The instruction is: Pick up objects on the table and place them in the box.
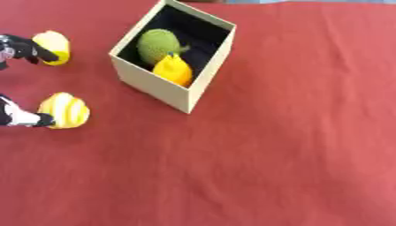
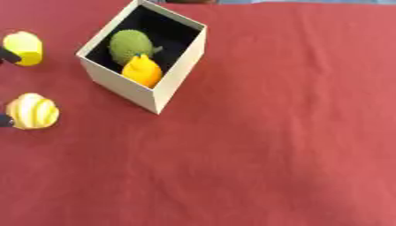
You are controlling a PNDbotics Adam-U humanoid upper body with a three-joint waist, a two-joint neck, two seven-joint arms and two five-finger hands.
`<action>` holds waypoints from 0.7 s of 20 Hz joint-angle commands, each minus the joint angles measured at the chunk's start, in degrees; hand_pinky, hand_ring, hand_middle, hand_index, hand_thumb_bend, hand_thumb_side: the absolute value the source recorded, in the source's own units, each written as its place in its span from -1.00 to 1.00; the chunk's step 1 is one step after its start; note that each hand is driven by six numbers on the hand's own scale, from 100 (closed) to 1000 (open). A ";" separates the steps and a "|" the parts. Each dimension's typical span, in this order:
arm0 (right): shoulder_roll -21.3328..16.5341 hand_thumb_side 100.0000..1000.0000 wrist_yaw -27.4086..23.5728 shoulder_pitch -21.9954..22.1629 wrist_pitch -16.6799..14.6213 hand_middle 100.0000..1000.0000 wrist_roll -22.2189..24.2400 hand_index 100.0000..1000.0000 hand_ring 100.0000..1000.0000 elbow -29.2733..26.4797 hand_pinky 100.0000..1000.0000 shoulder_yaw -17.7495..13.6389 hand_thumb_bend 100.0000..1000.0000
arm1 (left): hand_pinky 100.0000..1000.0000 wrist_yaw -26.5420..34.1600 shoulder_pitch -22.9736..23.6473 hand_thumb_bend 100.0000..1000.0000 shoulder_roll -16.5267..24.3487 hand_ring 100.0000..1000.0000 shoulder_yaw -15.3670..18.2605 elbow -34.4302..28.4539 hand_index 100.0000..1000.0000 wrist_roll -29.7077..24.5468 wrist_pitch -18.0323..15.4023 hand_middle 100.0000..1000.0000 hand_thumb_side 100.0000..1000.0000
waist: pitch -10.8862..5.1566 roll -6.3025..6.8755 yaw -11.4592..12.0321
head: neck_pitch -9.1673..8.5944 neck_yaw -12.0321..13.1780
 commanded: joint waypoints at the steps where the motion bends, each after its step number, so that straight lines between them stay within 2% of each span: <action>1: -0.94 -0.09 0.05 -0.19 0.18 0.42 -0.45 0.53 0.63 -0.88 0.61 -1.23 -1.00 | 0.74 -0.81 -1.63 0.19 -0.11 0.67 -0.63 2.97 0.82 -1.00 -0.61 0.63 -0.29 | -1.49 0.22 -0.17 | -0.22 0.23; 9: -0.11 -0.04 -0.38 0.65 0.91 0.42 -1.00 0.52 0.63 -0.88 0.62 -1.64 -1.00 | 0.74 -2.77 -2.35 0.22 -2.14 0.68 -2.36 8.09 0.81 -2.51 -2.65 0.64 -0.34 | -1.24 0.46 -0.61 | -0.19 0.32; 14: 0.37 -0.02 -0.73 1.14 1.10 0.42 -1.11 0.52 0.63 -0.88 0.62 -1.77 -1.00 | 0.71 -5.18 -2.57 0.14 -3.32 0.66 -2.85 11.10 0.78 -2.31 -3.55 0.60 -0.36 | -1.17 0.54 -0.78 | -0.37 0.44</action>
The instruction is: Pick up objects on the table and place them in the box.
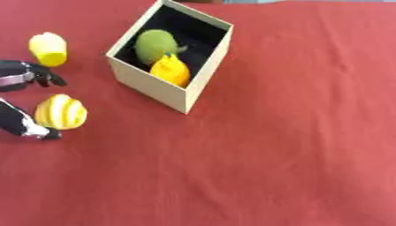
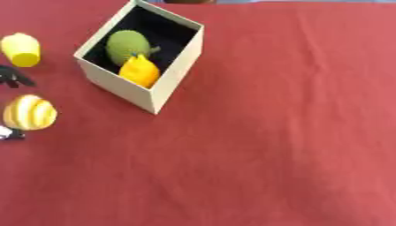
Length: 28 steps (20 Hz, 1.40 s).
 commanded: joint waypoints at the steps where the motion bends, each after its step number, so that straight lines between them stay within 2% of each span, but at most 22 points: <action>1: -0.93 -0.01 -0.52 -0.21 0.22 0.42 -0.22 0.52 0.63 -0.88 0.62 -1.10 -1.00 | 0.70 -1.49 -1.13 0.13 0.73 0.65 0.24 1.20 0.78 0.26 -0.75 0.60 -0.37 | -1.16 0.12 -0.10 | -0.38 0.28; 4: -0.68 0.00 -0.69 0.11 0.31 0.42 -0.42 0.52 0.63 -0.88 0.62 -1.28 -1.00 | 0.68 -2.71 -1.16 0.11 0.34 0.63 -0.07 1.74 0.75 0.35 -1.37 0.56 -0.39 | -1.12 0.13 -0.15 | -0.38 0.36; 7: -0.40 0.02 -0.90 0.41 0.52 0.42 -0.56 0.52 0.63 -0.88 0.62 -1.41 -1.00 | 0.64 -3.58 -1.34 0.00 -0.04 0.60 -0.27 2.08 0.73 0.63 -1.68 0.54 -0.44 | -1.10 0.14 -0.13 | -0.39 0.48; 11: -0.09 0.03 -1.14 0.83 0.68 0.42 -0.66 0.52 0.63 -0.88 0.62 -1.58 -1.00 | 0.58 -4.96 -1.29 -0.44 -0.65 0.53 -0.52 2.92 0.67 1.99 -1.57 0.47 -0.47 | -1.09 0.11 -0.19 | -0.46 0.57; 14: -0.02 0.04 -1.09 1.34 0.81 0.42 -0.86 0.52 0.63 -0.88 0.62 -1.82 -1.00 | 0.54 -4.93 -0.86 -0.54 -0.46 0.47 -0.17 1.67 0.61 3.35 -1.07 0.41 -0.45 | -1.06 0.09 -0.18 | -0.41 0.54; 17: 0.16 0.05 -1.04 1.78 1.04 0.42 -1.03 0.52 0.63 -0.88 0.62 -2.01 -1.00 | 0.47 -5.18 -0.48 -0.60 0.13 0.39 0.66 -0.77 0.54 4.34 -0.08 0.32 -0.49 | -1.06 0.14 -0.07 | -0.43 0.52; 23: 0.22 0.06 -0.93 2.50 1.46 0.42 -1.13 0.52 0.64 -0.88 0.62 -2.35 -1.00 | 0.48 -6.77 0.40 -0.67 1.87 0.39 3.59 -9.31 0.55 4.23 1.88 0.32 -0.52 | -1.06 0.24 0.12 | -0.30 -0.05; 26: 0.15 0.05 -0.83 2.72 1.47 0.42 -1.42 0.52 0.63 -0.88 0.62 -2.61 -1.00 | 0.48 -6.84 -1.83 -0.72 1.71 0.38 5.69 -13.94 0.54 4.03 3.12 0.32 -0.56 | -1.24 0.25 0.37 | -0.12 -0.73; 28: 0.10 0.03 -0.84 2.65 1.27 0.42 -1.59 0.52 0.63 -0.88 0.62 -2.72 -1.00 | 0.47 -6.62 -5.02 -0.76 0.59 0.37 6.52 -16.01 0.54 4.09 3.57 0.30 -0.60 | -1.47 0.22 0.55 | 0.15 -1.24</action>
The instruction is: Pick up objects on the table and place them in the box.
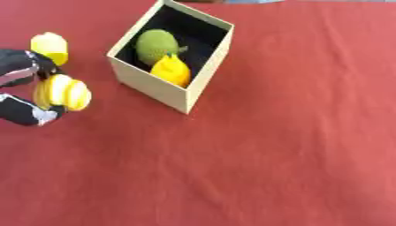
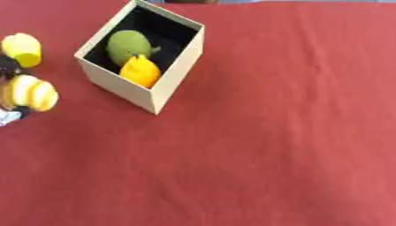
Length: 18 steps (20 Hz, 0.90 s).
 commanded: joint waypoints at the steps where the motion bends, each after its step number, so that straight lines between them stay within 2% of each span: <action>1: -1.49 0.01 -0.21 -0.50 -0.33 0.42 -0.50 0.52 0.63 -0.88 0.62 -1.12 -1.00 | 0.47 0.05 -4.50 -0.79 0.12 0.35 2.27 -3.68 0.53 0.11 0.85 0.29 -0.61 | -1.65 0.15 0.18 | 0.16 -0.66; 5: -1.48 -0.01 -0.90 -1.08 -1.55 0.42 -0.78 0.52 0.63 -0.88 0.62 -0.98 -1.00 | 0.45 0.96 -12.36 -0.86 -5.54 0.32 1.37 -1.82 0.53 -0.14 0.67 0.27 -0.59 | -2.05 0.14 0.40 | -0.13 -0.27; 10: -1.23 0.06 -2.61 -1.87 -3.62 0.43 -0.98 0.52 0.64 -0.88 0.66 -0.47 -1.00 | 0.44 1.17 -19.65 -0.87 -13.27 0.31 -0.53 4.18 0.53 0.16 -0.80 0.27 -0.53 | -2.37 0.27 0.19 | -0.28 0.11; 18: 2.90 0.17 -5.40 -5.65 -7.10 0.44 -1.01 0.52 0.64 -0.88 0.66 0.24 -1.00 | 0.43 -1.20 -25.11 -0.91 -23.57 0.30 -2.06 14.72 0.53 3.94 -2.97 0.26 -0.46 | -2.38 0.75 -0.73 | -0.80 0.77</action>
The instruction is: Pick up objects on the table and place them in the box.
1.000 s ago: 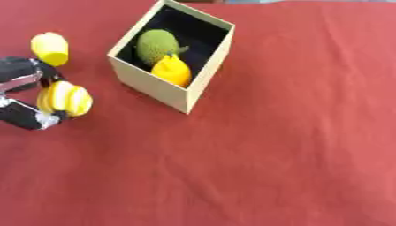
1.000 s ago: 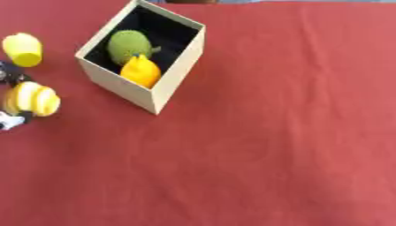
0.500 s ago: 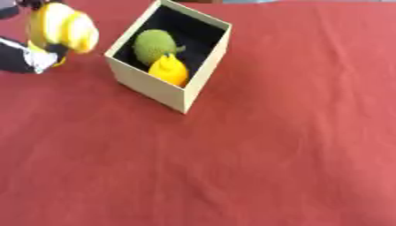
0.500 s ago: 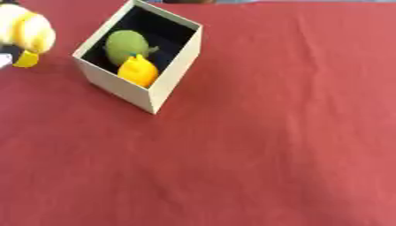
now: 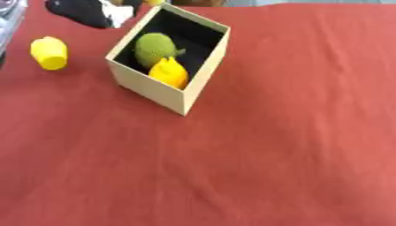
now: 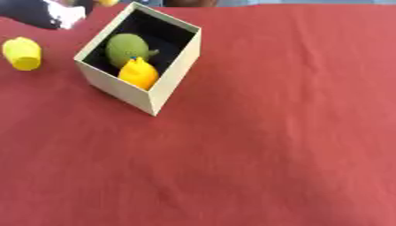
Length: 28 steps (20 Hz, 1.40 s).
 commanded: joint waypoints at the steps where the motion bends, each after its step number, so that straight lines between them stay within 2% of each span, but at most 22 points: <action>1: 0.21 0.14 -1.45 -1.27 -1.68 0.44 -0.07 0.51 0.64 -0.88 0.66 -0.17 -1.00 | 0.43 -0.93 -2.42 -0.90 -2.25 0.30 -0.20 3.49 0.53 1.55 -0.81 0.26 -0.46 | -1.47 0.14 -0.23 | -0.69 0.21; 4: 0.87 0.12 -1.71 -1.85 -2.43 0.44 0.14 0.51 0.64 -0.88 0.66 0.12 -1.00 | 0.46 -3.89 -3.79 -0.79 -5.01 0.33 -0.77 8.50 0.54 2.26 -1.86 0.28 -0.48 | -1.47 0.24 -0.44 | -0.66 0.52; 7: 1.06 0.10 -1.68 -2.18 -2.94 0.44 0.26 0.51 0.64 -0.88 0.66 0.26 -1.00 | 0.51 -7.87 -4.22 -0.61 -7.10 0.39 -1.06 14.32 0.58 2.43 -3.68 0.34 -0.36 | -1.49 0.27 -0.74 | -0.72 0.68; 11: 1.12 0.10 -1.56 -2.09 -2.99 0.43 -0.06 0.51 0.63 -0.88 0.66 0.06 -1.00 | 0.58 -10.18 -4.10 -0.42 -8.54 0.48 -1.13 19.57 0.65 0.97 -6.47 0.42 -0.24 | -1.49 0.36 -0.92 | -0.68 0.56; 19: 1.47 0.12 -1.55 -1.64 -2.25 0.43 -0.37 0.50 0.63 -0.88 0.66 -0.06 -1.00 | 0.77 -12.51 -3.72 -0.09 -9.30 0.72 -0.38 22.44 0.80 -2.73 -7.74 0.62 0.02 | -1.52 0.26 -0.99 | -0.69 0.26; 23: 1.50 0.14 -1.60 -1.22 -1.86 0.42 -0.38 0.50 0.62 -0.88 0.66 -0.13 -1.00 | 0.88 -13.77 -3.60 0.30 -9.28 0.84 0.55 22.33 0.89 -2.95 -7.46 0.72 0.17 | -1.55 0.18 -0.96 | -0.60 0.28; 25: 1.49 0.14 -1.63 -1.02 -1.81 0.42 -0.45 0.50 0.62 -0.88 0.66 -0.22 -1.00 | 0.87 -14.10 -3.56 0.31 -9.07 0.84 1.17 21.51 0.88 -2.26 -7.25 0.72 0.18 | -1.55 0.19 -0.90 | -0.51 0.31; 26: 1.47 0.15 -1.63 -0.88 -1.76 0.42 -0.48 0.50 0.62 -0.88 0.66 -0.26 -1.00 | 0.84 -14.03 -3.58 0.21 -8.89 0.81 1.69 20.60 0.87 -1.55 -7.02 0.70 0.12 | -1.54 0.17 -0.86 | -0.46 0.34; 28: 1.39 0.15 -1.57 -0.59 -1.66 0.42 -0.54 0.49 0.62 -0.88 0.66 -0.35 -1.00 | 0.83 -13.54 -3.52 0.13 -8.16 0.80 2.84 17.82 0.86 0.29 -6.35 0.69 0.07 | -1.51 0.15 -0.76 | -0.34 0.39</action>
